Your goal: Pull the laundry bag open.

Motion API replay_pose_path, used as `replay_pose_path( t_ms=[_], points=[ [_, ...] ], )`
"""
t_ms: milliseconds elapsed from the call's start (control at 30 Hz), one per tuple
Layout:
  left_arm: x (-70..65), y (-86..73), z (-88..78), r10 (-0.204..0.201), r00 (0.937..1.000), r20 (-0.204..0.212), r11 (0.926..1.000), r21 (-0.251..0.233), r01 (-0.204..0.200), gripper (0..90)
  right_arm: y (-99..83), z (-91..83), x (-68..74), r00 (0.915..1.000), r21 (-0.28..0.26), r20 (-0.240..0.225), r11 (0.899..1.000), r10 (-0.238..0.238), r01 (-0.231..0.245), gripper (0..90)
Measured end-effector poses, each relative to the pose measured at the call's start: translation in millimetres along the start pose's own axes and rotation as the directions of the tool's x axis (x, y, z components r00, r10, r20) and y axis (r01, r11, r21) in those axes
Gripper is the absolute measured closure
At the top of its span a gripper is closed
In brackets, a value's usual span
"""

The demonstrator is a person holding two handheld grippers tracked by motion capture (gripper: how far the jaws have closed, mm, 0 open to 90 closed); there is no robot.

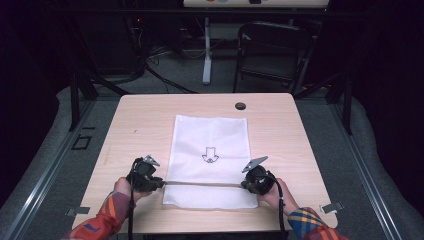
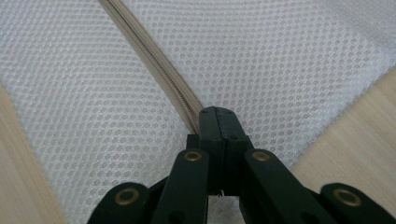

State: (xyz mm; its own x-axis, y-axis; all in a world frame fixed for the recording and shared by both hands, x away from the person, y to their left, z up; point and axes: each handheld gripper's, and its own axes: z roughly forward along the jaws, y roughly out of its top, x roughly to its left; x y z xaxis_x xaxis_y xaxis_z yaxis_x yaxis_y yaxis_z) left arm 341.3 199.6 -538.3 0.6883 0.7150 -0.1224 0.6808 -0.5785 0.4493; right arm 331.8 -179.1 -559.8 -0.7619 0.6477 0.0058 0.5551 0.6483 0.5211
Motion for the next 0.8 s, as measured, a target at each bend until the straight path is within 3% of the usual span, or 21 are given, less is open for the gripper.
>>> replay_pose_path(
  t_ms=[67,200,367,533,800],
  points=[
    [-0.8,1.1,-0.1,-0.008,1.0,-0.005,1.0,-0.005,0.008,56.7,2.0,-1.9,1.8,1.0,-0.006,0.004,1.0,-0.008,0.008,79.8],
    [-0.6,2.2,-2.5,-0.018,0.9998,-0.004,0.9997,-0.016,0.018,42.6,5.2,-7.8,4.2,0.9993,-0.028,0.031,0.999,-0.021,0.022,67.4],
    [2.9,0.8,-8.1,-0.038,0.9993,0.004,0.9983,-0.044,0.038,26.6,6.6,-17.7,3.5,0.9998,-0.042,0.022,0.999,-0.003,0.004,43.7],
    [6.5,-2.8,-14.1,-0.061,0.9979,-0.022,0.9964,-0.061,0.059,18.7,3.8,-30.0,-1.2,0.9981,-0.045,0.054,0.999,0.031,-0.028,23.3],
    [12.5,-11.1,-21.6,-0.102,0.9933,-0.055,0.992,-0.08,0.097,14.7,-7.3,-52.3,-10.7,0.9924,-0.058,0.085,0.995,0.088,-0.084,13.1]
  ],
)
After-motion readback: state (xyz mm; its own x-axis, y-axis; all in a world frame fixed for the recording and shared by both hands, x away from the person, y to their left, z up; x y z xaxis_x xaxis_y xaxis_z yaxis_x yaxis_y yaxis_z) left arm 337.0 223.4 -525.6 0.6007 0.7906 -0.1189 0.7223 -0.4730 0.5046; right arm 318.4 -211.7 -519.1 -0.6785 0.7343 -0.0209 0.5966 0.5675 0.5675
